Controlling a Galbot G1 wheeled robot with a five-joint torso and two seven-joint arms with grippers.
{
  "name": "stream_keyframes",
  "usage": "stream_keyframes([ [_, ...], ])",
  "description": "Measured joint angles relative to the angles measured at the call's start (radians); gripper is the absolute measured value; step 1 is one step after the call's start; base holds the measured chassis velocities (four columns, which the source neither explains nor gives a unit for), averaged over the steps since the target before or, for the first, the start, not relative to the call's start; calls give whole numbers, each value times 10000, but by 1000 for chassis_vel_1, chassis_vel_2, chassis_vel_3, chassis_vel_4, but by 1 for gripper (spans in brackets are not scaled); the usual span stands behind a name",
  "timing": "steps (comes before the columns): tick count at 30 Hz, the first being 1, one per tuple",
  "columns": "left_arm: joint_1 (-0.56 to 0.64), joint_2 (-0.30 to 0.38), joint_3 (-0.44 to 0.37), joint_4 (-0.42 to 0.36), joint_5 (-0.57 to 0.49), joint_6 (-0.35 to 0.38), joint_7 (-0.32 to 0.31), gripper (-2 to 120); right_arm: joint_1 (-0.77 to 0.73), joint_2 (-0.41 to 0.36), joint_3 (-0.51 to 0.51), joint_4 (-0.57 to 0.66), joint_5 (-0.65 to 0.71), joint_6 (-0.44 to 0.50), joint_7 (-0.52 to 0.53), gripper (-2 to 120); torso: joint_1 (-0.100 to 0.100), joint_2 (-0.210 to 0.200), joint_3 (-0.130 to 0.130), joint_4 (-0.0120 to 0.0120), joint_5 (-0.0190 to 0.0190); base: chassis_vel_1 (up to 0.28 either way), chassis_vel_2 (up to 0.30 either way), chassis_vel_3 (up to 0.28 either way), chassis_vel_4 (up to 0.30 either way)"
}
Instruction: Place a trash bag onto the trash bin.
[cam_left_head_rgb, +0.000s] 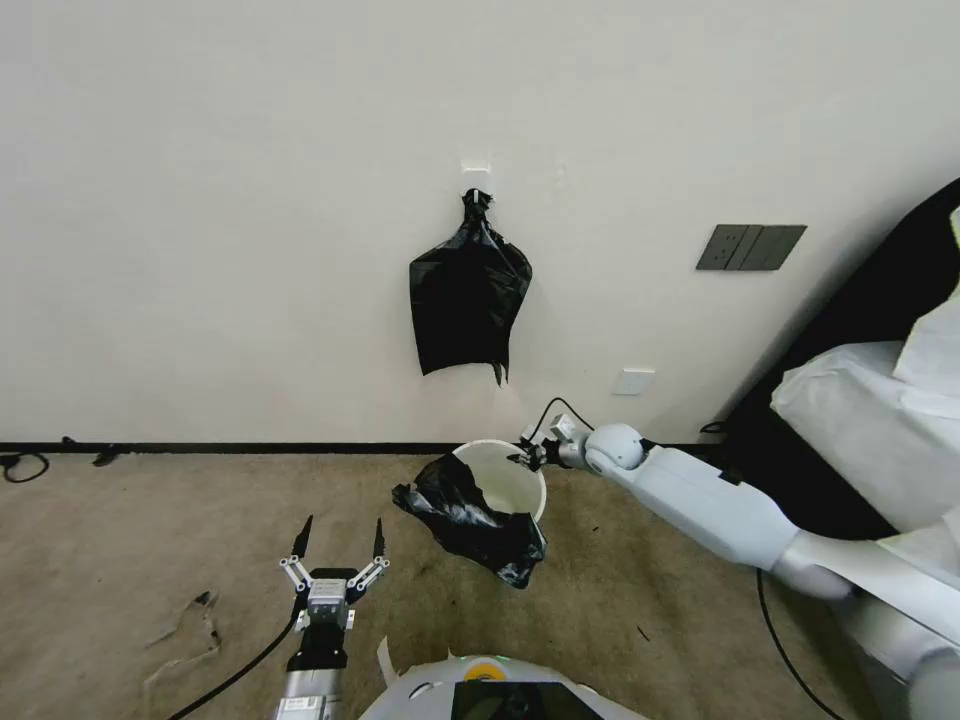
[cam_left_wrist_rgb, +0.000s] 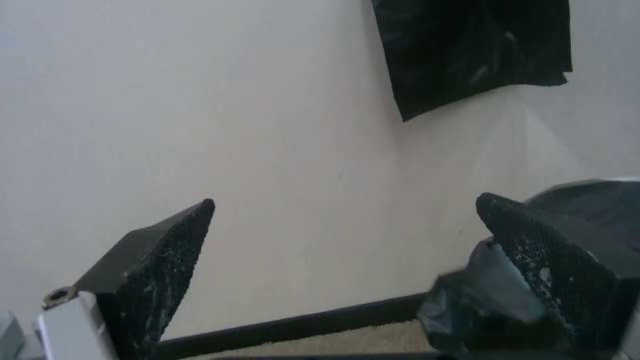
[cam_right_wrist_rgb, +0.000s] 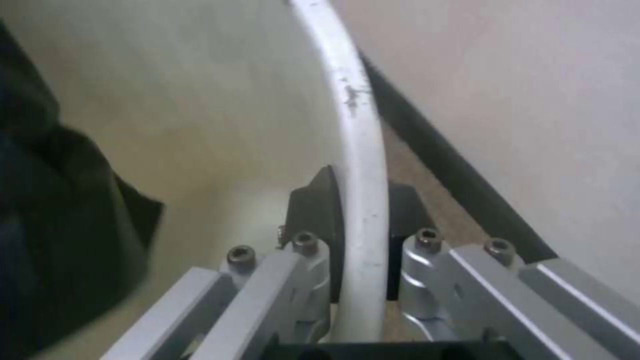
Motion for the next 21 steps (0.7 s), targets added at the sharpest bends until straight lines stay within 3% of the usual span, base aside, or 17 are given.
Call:
stream_keyframes([
  [4, -141, 128, -8, -40, -272, 240, 20, 100, -1049, -441, 1156, 1060, 1256, -511, 1677, 6, 0, 0, 0, -1, 0, 0, 0, 0, 0],
  [12, -393, 363, -12, -137, -670, 636, 75, 100, -3548, -990, 3528, 3239, 3607, -1299, 3832, 5, 0, 0, 0, -3, 1, 0, 0, 0, 0],
  [21, -493, 478, -11, -184, -788, 771, 129, 100, -4817, -796, 4551, 4150, 4331, -1336, 5249, 5, 0, 0, -1, 1, 1, 0, 0, 0, 0],
])
